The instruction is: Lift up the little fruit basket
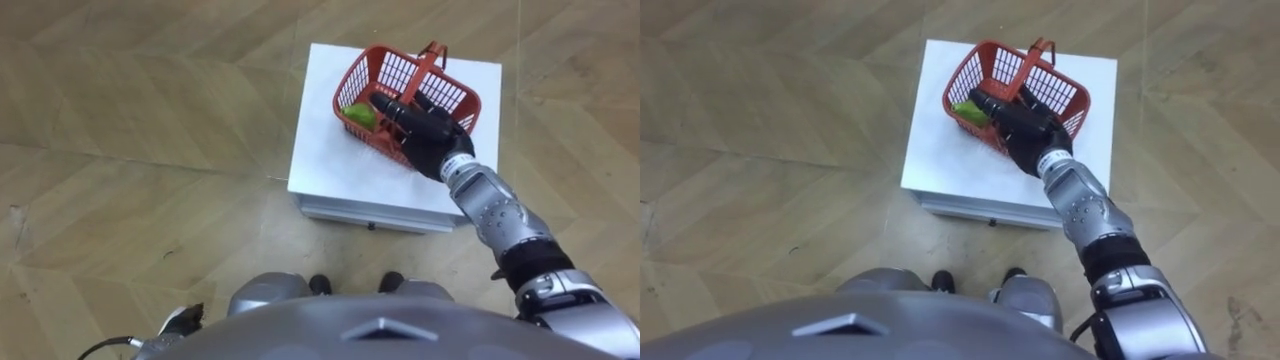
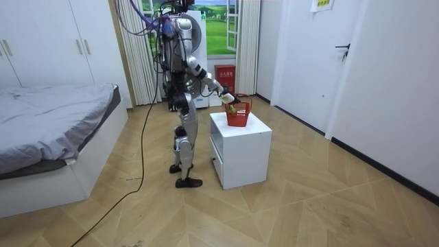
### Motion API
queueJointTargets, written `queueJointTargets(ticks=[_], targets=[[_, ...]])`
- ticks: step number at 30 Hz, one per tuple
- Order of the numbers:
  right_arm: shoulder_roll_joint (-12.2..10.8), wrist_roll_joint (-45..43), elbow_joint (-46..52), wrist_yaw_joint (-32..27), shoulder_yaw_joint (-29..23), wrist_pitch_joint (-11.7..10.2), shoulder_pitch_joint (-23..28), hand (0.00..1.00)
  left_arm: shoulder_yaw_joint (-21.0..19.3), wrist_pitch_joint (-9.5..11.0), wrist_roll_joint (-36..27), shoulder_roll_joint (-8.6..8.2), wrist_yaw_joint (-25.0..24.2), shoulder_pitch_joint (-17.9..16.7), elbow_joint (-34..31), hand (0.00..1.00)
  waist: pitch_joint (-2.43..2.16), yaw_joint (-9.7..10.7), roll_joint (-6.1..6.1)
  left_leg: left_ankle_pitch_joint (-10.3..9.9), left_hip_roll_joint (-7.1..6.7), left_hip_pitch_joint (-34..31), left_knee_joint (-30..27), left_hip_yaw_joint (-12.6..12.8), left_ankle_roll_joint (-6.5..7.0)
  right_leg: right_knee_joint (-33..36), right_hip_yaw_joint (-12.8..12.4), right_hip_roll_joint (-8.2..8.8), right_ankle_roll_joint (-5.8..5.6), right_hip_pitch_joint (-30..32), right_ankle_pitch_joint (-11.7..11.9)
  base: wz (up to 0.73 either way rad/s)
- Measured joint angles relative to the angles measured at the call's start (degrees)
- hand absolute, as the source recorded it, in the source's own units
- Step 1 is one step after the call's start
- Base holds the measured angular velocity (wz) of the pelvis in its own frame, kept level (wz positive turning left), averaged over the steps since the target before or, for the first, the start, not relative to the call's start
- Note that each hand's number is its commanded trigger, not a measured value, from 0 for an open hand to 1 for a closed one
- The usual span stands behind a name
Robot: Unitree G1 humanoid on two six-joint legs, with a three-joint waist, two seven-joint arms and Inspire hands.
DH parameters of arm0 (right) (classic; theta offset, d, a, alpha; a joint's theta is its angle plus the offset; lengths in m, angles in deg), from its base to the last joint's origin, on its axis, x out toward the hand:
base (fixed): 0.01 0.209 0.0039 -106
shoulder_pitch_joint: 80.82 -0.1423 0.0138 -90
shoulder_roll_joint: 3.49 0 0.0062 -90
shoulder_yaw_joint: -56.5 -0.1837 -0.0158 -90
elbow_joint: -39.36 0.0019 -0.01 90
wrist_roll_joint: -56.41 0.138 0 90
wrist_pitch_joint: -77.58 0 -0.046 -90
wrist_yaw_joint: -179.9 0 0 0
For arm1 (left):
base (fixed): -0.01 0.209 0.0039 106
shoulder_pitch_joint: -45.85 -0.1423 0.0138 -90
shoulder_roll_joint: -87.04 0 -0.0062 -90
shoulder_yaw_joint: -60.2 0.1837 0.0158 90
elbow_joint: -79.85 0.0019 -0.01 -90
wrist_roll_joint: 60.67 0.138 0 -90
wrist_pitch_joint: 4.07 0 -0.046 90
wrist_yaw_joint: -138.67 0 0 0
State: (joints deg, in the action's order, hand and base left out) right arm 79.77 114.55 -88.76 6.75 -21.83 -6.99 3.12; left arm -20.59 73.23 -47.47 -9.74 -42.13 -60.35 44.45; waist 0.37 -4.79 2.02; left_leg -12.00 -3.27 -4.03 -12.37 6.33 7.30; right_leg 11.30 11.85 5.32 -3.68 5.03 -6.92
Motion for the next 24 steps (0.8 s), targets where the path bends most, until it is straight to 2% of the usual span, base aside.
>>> queueJointTargets(ticks=[8,12,18,24], targets=[[-0.2,-0.3,1.5,-0.5,0.0,-0.4,0.8,0.0,-0.1,0.0,0.1,-0.17,0.0,0.0,0.1,0.0,0.15,0.0,-0.73,0.0,0.05,0.8,0.8,-0.2,-0.07,-0.8,-0.1,-0.24,-0.02,-0.8,0.0,0.0],[0.0,-0.3,5.6,-0.4,0.0,-0.4,3.0,0.0,-1.5,-0.2,0.3,-0.78,0.1,-0.3,0.1,0.0,0.0,0.0,-1.38,0.0,0.1,1.5,1.0,-0.1,-0.07,-0.8,-0.6,-0.32,-0.02,-1.3,0.0,0.0],[0.0,-2.5,5.6,-0.4,-0.3,-0.3,3.8,0.0,-2.4,-0.9,0.9,-0.99,0.2,-0.3,0.0,0.0,-0.14,0.5,-1.95,-0.2,0.18,3.3,1.3,0.0,-0.27,-0.8,-0.7,-0.41,-0.02,-2.9,0.0,-0.01],[0.7,-10.5,10.5,-1.3,-3.4,-0.3,6.0,0.0,-4.5,-1.1,1.0,-1.27,0.3,-0.4,0.4,0.0,-0.29,1.9,-2.16,-0.2,0.37,4.3,1.5,0.3,-0.39,-0.8,-0.9,-0.68,0.0,-3.6,0.0,-0.03]])
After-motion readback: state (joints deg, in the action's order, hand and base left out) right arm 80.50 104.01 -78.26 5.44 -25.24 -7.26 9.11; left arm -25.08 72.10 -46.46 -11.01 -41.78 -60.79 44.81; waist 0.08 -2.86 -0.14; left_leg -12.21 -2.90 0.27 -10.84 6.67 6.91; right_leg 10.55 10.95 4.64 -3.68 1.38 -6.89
